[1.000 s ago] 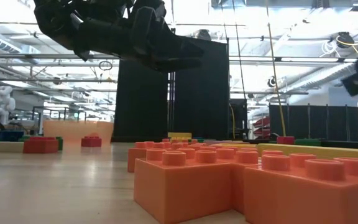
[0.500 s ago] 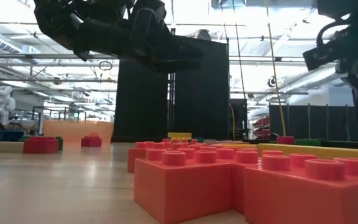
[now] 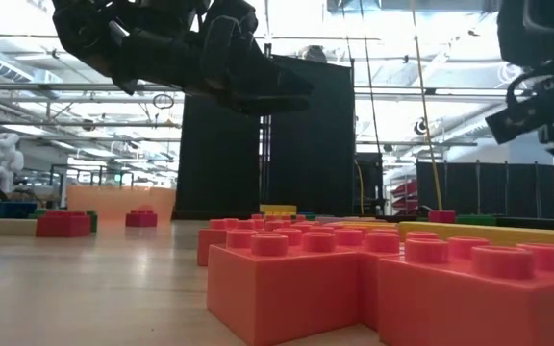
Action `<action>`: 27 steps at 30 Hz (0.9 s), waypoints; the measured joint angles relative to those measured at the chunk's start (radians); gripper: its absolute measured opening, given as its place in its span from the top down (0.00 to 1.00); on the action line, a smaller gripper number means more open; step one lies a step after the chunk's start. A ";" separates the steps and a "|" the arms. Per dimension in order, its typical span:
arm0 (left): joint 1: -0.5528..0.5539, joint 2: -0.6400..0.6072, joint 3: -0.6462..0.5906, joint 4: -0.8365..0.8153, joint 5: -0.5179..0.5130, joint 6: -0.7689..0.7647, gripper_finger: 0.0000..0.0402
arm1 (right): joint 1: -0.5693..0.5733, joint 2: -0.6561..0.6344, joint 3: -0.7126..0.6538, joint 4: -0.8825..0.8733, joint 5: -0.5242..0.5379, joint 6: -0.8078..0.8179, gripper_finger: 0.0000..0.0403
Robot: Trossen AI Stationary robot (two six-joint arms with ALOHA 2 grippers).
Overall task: Sort blocks by size
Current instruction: Put the green 8 stud game piece into the blue bin
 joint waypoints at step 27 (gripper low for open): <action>0.000 0.000 0.000 0.000 0.000 0.000 0.15 | -0.041 -0.028 -0.061 0.153 0.044 -0.041 0.67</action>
